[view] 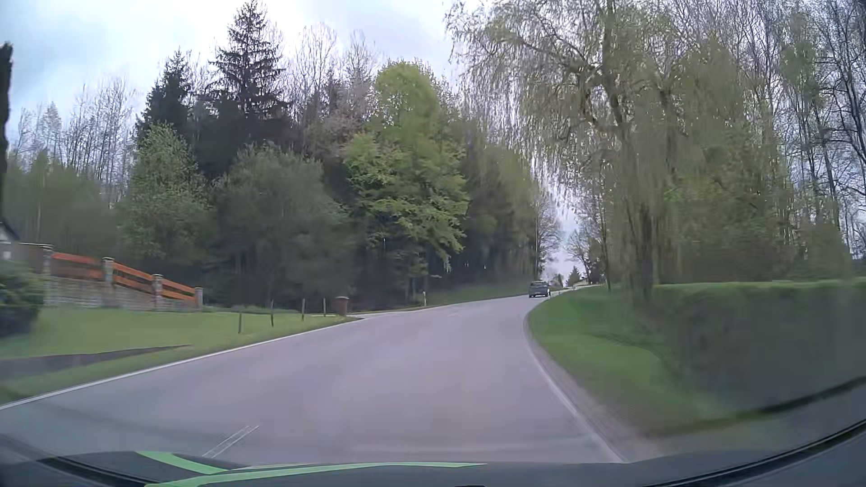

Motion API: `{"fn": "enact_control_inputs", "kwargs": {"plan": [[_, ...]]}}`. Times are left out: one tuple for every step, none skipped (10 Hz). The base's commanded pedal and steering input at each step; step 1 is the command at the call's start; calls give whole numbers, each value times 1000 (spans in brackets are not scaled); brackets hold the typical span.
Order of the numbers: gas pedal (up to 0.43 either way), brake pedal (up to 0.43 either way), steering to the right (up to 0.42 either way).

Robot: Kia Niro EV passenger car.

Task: Follow the waypoints while adhering to traffic rules and regulations

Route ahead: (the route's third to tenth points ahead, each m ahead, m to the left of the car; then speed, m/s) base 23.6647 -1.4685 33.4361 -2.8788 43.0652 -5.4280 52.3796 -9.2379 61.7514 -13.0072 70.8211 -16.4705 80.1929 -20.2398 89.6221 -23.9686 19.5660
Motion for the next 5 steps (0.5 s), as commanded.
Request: {"fn": "enact_control_inputs", "kwargs": {"plan": [[311,0,39],[311,0,41],[311,0,41],[311,0,41],[311,0,41]]}}
